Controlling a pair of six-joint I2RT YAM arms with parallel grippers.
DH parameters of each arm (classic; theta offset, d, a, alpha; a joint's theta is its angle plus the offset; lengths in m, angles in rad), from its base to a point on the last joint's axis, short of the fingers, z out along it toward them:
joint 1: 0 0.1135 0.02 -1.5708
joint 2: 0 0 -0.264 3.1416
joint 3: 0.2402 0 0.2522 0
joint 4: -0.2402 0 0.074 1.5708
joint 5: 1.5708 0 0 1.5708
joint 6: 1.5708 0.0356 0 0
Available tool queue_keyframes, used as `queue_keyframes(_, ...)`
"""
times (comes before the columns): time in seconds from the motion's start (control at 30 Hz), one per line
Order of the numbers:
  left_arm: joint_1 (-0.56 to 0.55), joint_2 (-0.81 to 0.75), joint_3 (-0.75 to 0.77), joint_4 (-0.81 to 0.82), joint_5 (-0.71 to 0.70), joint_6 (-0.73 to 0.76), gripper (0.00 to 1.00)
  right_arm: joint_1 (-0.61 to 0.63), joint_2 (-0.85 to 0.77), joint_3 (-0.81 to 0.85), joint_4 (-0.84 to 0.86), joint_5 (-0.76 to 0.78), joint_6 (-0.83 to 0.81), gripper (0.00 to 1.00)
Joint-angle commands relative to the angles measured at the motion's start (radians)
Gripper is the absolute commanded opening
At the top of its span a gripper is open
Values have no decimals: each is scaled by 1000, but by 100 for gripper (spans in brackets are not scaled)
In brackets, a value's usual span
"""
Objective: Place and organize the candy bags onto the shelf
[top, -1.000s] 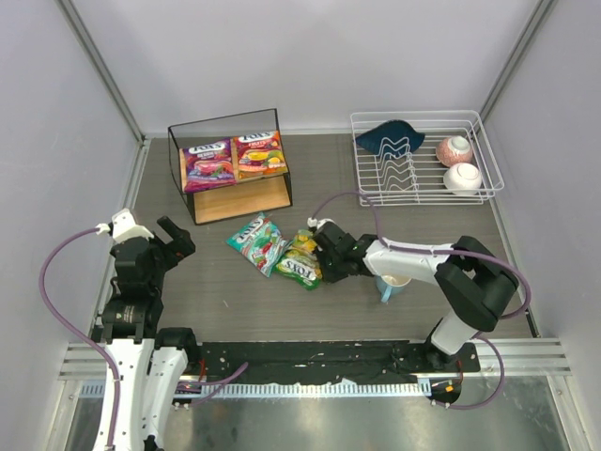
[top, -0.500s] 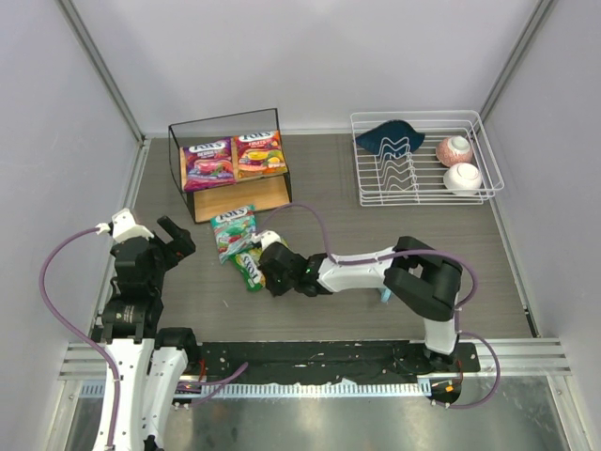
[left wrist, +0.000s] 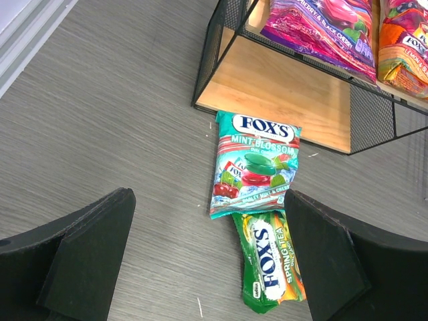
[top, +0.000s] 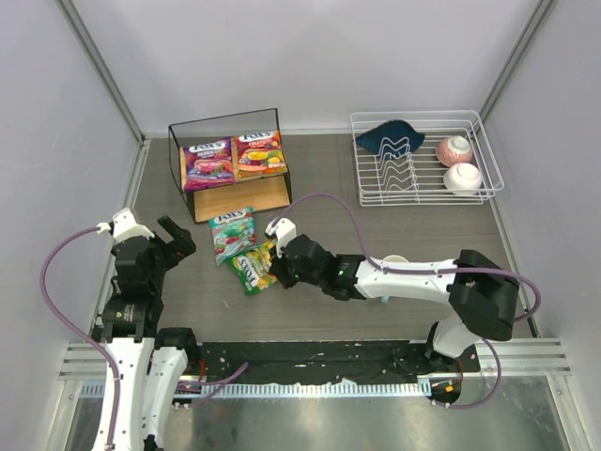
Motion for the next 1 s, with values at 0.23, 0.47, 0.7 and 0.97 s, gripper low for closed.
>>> queue_keyframes(0.23,1,6,-3,44,13,19,100,-173,108,61,176,-13,-57,1)
queue_keyframes(0.47,1,6,-3,44,15,19,100,-184,242,167,197,-93,-123,1)
queue_keyframes(0.7,1,6,-3,46,15,20,100,-184,283,144,291,-93,-153,1)
queue_keyframes(0.97,1,6,-3,48,15,20,100,-196,406,276,280,-27,-169,1)
